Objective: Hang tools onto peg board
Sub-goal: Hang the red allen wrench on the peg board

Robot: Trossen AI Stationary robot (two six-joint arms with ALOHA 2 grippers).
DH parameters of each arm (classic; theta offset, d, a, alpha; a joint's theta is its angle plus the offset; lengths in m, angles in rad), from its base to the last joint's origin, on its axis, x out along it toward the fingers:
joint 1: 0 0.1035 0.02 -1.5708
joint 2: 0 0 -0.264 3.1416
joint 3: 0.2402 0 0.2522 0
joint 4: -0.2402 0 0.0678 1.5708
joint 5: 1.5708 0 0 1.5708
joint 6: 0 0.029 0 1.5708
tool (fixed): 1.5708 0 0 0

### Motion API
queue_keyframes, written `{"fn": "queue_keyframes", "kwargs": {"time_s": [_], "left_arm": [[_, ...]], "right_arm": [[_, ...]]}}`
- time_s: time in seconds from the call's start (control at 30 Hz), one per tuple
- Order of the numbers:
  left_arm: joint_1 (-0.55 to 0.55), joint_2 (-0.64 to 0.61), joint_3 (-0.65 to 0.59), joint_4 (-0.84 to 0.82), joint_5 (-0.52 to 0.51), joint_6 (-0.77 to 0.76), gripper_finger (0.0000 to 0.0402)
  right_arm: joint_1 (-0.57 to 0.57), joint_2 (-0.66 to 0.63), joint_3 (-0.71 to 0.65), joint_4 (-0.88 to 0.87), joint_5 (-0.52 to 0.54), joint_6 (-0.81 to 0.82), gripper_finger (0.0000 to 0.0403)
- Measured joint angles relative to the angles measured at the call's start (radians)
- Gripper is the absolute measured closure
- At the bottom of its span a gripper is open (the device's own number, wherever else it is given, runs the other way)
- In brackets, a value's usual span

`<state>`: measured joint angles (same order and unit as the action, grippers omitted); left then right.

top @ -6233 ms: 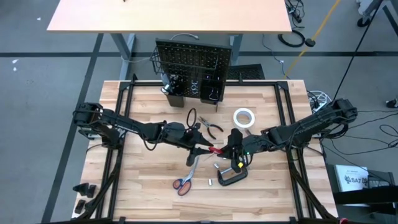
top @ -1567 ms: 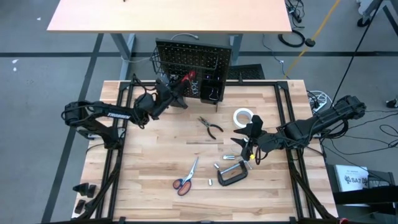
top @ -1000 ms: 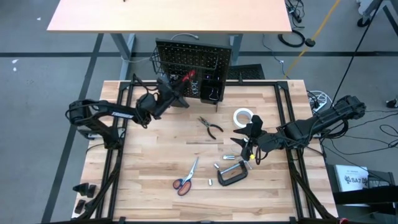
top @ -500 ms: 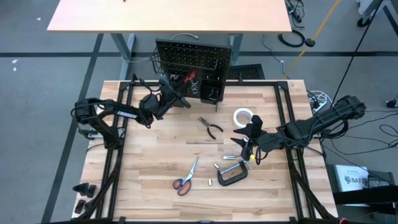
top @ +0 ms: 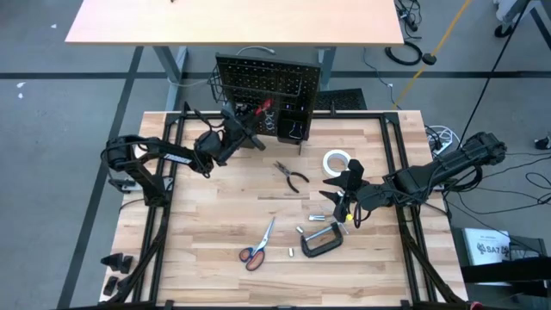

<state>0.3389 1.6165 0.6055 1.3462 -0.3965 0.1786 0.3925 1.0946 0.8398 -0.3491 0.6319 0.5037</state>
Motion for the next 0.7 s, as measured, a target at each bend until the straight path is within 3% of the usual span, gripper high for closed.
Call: {"fn": "queue_keyframes", "kwargs": {"time_s": [0.1, 0.27, 0.7], "left_arm": [[0.0, 0.001, -0.001, 0.003, 0.015, 0.027, 0.0379], [0.005, -0.003, -0.002, -0.013, 0.123, 0.034, 0.0379], [0.045, -0.008, 0.001, -0.055, 0.141, 0.017, 0.0379]], "right_arm": [[0.0, 0.0, 0.0, 0.0, 0.0, 0.0, 0.0243], [0.0, 0.0, 0.0, 0.0, 0.0, -0.003, 0.0243], [-0.007, 0.065, 0.0, 0.049, -0.003, -0.053, 0.0243]]}}
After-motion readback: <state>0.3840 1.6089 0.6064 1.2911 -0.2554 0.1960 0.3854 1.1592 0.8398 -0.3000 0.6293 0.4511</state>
